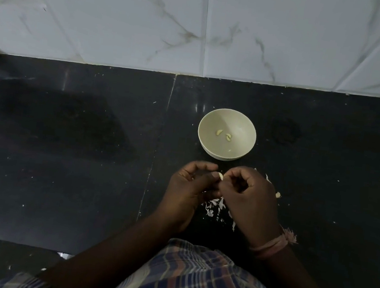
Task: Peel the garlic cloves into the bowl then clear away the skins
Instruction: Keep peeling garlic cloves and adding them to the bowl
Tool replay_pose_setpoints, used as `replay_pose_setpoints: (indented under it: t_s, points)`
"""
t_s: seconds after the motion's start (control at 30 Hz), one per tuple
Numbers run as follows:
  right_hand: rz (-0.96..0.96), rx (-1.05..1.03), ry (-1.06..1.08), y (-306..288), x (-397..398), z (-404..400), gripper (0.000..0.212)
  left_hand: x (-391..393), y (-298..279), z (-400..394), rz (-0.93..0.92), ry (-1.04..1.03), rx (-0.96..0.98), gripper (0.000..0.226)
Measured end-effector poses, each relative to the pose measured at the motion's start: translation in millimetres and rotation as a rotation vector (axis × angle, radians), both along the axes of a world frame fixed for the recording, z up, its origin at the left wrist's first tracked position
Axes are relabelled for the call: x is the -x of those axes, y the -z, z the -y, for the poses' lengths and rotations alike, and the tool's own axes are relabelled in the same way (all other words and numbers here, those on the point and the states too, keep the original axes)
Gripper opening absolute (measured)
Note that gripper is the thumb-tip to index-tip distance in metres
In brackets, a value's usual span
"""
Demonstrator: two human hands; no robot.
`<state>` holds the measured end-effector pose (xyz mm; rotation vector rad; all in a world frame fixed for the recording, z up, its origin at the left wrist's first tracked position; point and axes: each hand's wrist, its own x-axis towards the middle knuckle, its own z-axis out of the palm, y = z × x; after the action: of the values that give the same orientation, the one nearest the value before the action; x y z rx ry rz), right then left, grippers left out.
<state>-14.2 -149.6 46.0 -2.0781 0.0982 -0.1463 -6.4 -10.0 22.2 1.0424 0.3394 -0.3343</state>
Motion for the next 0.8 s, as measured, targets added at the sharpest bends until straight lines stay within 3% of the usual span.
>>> replay_pose_setpoints:
  t_s: [0.07, 0.33, 0.7, 0.8]
  points:
    - [-0.021, -0.007, 0.008, 1.6, -1.5, 0.4, 0.011, -0.3, -0.9, 0.2, 0.022, -0.006, -0.047, 0.011]
    - [-0.09, -0.074, 0.023, 1.2, -5.1, -1.2, 0.01, -1.5, -0.9, -1.8, 0.044, 0.023, -0.037, 0.019]
    - [-0.173, -0.214, 0.116, 8.8, -9.2, 0.9, 0.014, -5.5, 1.2, -4.6, -0.077, -0.027, 0.12, 0.02]
    - [-0.158, -0.19, 0.104, 4.6, -7.0, -1.8, 0.028, -6.4, 1.0, -3.8, -0.103, -0.026, 0.147, 0.024]
